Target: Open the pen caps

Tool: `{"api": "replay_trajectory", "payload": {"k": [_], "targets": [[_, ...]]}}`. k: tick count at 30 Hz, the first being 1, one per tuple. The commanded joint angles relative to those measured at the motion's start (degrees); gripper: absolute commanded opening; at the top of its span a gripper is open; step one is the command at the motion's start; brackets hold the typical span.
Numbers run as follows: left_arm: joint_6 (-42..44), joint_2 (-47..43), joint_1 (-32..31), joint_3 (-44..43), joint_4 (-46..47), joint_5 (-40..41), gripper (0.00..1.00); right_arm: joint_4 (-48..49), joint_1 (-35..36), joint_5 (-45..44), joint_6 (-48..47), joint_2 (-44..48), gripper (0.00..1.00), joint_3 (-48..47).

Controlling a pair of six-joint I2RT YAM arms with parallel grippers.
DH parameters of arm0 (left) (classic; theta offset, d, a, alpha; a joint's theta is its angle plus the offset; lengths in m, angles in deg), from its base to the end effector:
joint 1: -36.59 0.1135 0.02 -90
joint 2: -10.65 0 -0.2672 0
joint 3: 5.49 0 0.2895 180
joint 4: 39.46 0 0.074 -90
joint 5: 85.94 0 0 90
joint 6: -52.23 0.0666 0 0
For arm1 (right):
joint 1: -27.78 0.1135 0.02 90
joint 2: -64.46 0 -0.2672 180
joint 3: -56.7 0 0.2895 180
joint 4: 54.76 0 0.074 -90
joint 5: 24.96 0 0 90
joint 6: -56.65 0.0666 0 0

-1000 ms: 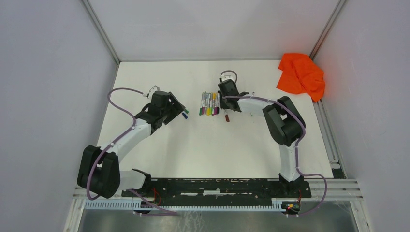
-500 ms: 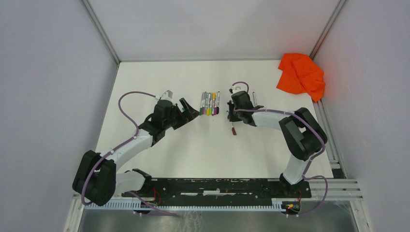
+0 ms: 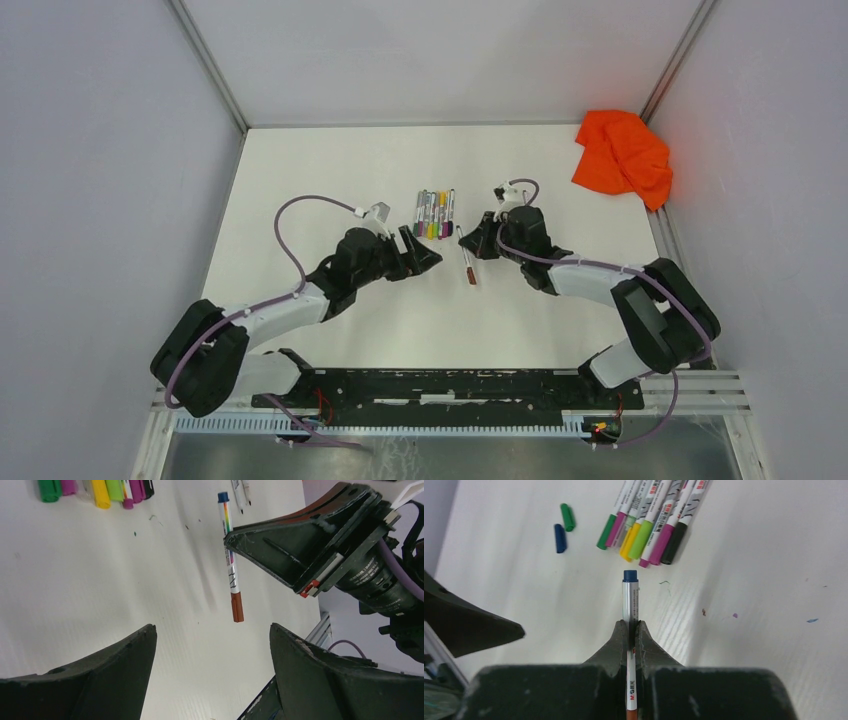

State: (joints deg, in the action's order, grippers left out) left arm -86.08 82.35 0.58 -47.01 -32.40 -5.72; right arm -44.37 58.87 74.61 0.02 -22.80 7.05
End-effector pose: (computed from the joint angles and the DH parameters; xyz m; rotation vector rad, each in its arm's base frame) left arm 0.2480 -0.1942 0.1668 -0.1093 2.1447 -1.0863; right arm 0.3032 0.1958 0.1398 -0.0670 2.1526 0.8522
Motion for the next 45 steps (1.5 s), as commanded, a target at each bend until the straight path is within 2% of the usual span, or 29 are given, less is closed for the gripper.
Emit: {"api": "replay_trajectory", "payload": {"k": [1, 9, 19, 27, 40, 45], "targets": [[1.7, 1.8, -2.6, 2.7, 10.1, -1.5, 0.86, 17.7, -0.7, 6.2, 9.6, 2.6, 0.0, 5.3], [0.8, 6.6, -6.2, 2.9, 17.1, -2.4, 0.79, 31.8, -0.7, 9.5, 18.1, 2.6, 0.0, 10.6], [1.7, 12.5, -8.7, 0.4, 19.9, -4.0, 0.67, 36.0, -0.7, 10.3, 20.7, 0.4, 0.0, 11.4], [2.2, 14.0, -9.2, -0.7, 21.6, -5.0, 0.64, 39.3, -0.6, 11.2, 22.7, -2.4, 0.0, 11.3], [2.3, 16.5, -9.5, -1.0, 24.2, -7.2, 0.49, 41.7, -0.4, 12.6, 24.3, -4.8, 0.0, 11.0], [2.6, 17.0, -9.5, -1.2, 24.4, -7.9, 0.36, 41.9, -0.4, 13.5, 24.2, -5.1, 0.0, 11.0]]}}
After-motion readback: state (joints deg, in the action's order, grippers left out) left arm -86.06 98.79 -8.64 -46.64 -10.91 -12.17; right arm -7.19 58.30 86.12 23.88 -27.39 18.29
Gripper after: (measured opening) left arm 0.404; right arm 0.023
